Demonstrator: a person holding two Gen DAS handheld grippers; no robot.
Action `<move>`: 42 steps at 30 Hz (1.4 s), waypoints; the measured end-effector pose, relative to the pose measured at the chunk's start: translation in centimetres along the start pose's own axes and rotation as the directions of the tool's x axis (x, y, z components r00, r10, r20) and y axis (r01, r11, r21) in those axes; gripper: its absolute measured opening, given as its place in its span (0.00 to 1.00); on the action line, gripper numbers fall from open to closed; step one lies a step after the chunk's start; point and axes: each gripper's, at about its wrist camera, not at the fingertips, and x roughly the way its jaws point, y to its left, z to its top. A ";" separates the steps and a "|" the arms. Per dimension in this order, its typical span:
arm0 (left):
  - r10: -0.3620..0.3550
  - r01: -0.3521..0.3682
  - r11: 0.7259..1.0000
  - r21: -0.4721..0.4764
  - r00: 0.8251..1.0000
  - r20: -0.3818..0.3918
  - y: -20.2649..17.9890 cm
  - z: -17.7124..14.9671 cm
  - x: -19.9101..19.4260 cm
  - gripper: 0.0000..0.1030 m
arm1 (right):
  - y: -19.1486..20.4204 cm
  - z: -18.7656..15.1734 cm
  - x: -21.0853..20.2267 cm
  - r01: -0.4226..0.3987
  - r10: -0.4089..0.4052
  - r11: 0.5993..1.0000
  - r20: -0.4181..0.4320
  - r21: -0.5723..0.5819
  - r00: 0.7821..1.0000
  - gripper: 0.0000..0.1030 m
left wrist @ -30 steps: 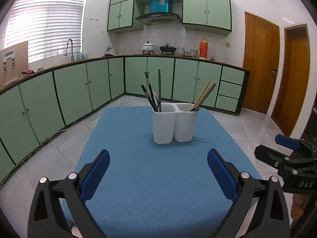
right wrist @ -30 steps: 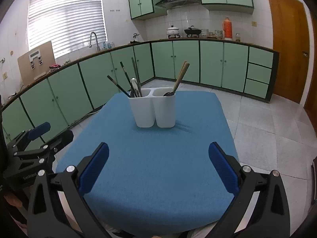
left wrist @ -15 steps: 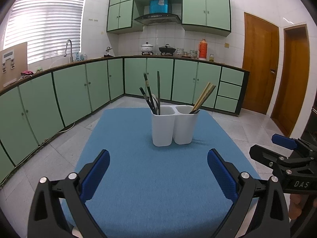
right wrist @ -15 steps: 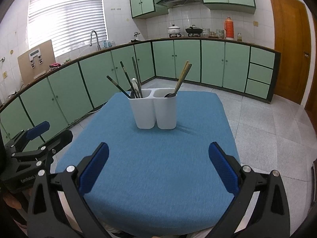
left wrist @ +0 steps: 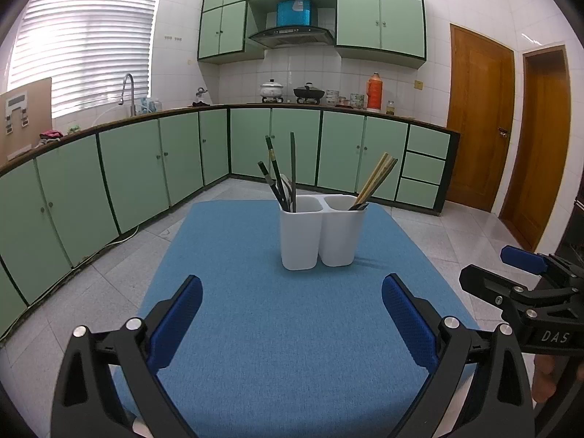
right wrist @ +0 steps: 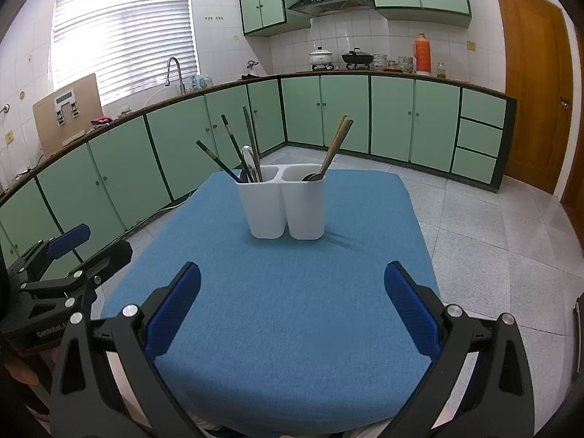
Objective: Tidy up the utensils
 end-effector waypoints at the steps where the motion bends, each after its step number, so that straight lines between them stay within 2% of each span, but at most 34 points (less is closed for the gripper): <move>1: 0.000 0.000 1.000 -0.001 1.000 0.000 0.1 -0.1 0.0 0.94 | 0.0 0.0 0.0 0.000 0.000 1.000 0.001 0.000 1.000 0.95; 42: 0.009 -0.009 1.000 -0.002 1.000 0.012 0.2 0.1 -0.5 0.93 | 0.2 0.5 -0.3 -0.003 0.003 1.000 0.015 -0.008 1.000 0.95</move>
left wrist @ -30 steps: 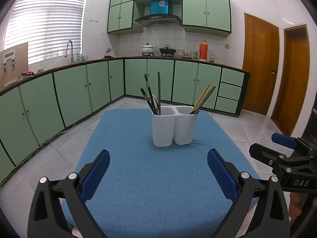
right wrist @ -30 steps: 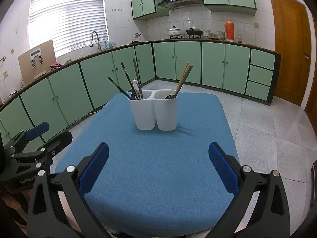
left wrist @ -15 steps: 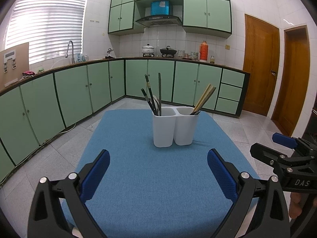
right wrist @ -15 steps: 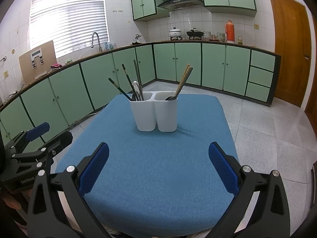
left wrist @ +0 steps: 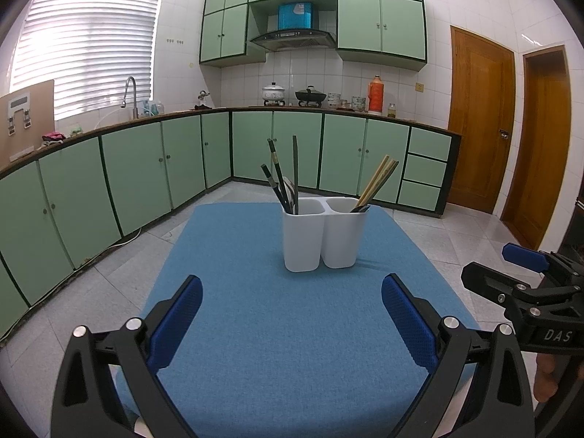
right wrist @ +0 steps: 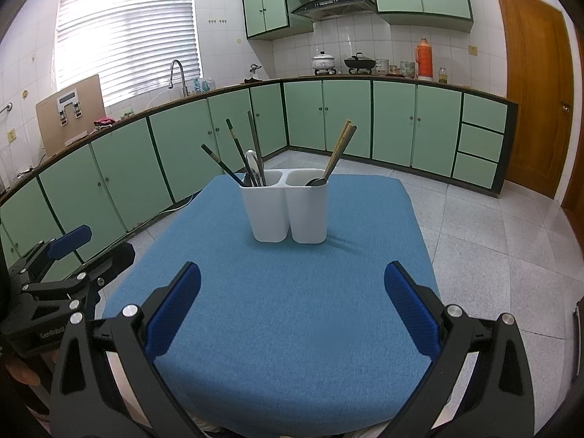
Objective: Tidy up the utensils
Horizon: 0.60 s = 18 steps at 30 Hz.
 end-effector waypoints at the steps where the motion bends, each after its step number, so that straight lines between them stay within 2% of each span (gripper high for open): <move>1: 0.000 0.000 1.000 -0.001 1.000 0.001 0.0 0.0 0.0 0.93 | 0.0 0.0 0.0 0.000 0.000 1.000 0.000 0.000 1.000 0.95; 18: 0.005 -0.005 1.000 0.002 1.000 0.003 -0.1 0.1 0.1 0.93 | 0.0 0.0 -0.1 0.001 -0.001 1.000 0.001 -0.003 1.000 0.95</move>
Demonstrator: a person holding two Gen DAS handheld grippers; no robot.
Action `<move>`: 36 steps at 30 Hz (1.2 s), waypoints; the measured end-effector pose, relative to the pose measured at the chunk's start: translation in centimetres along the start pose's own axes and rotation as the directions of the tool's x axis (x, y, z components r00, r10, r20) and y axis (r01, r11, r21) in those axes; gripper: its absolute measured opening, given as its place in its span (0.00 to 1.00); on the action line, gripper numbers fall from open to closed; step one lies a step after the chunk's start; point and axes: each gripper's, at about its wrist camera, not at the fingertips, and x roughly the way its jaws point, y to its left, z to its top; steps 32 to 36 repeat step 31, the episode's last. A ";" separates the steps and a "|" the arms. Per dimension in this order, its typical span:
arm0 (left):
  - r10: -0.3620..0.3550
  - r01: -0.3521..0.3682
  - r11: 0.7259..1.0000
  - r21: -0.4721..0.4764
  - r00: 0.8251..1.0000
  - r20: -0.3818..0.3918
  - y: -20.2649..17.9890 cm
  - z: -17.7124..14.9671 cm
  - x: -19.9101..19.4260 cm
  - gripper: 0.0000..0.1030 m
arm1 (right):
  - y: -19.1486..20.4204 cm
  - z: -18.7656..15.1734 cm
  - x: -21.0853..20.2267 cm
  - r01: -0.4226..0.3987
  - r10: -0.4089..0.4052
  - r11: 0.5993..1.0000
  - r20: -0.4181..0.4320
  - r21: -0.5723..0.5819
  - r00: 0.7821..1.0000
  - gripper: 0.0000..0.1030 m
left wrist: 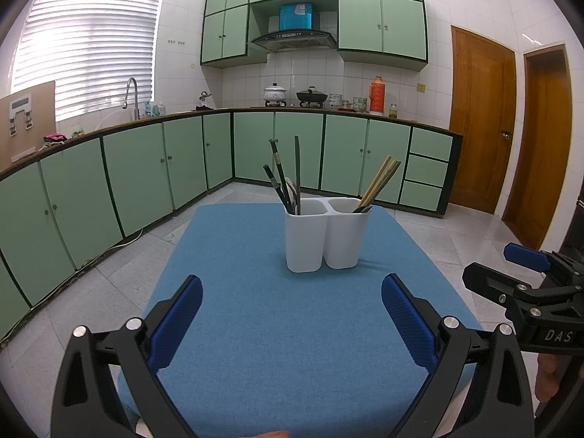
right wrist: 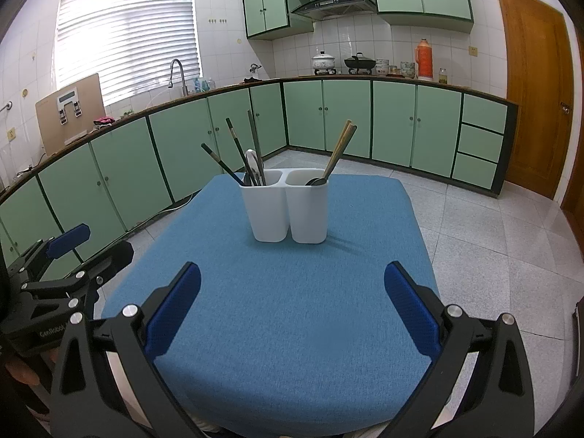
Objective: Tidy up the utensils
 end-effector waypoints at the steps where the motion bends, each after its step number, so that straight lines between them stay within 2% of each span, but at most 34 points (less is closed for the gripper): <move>1: 0.001 -0.001 1.000 0.000 1.000 0.000 0.0 0.0 0.0 0.93 | 0.0 0.0 0.0 0.001 -0.001 1.000 0.000 0.000 1.000 0.95; 36: 0.005 -0.005 1.000 -0.016 1.000 0.002 0.3 -0.1 0.1 0.93 | 0.0 0.0 0.1 0.004 -0.004 1.000 0.000 -0.005 1.000 0.95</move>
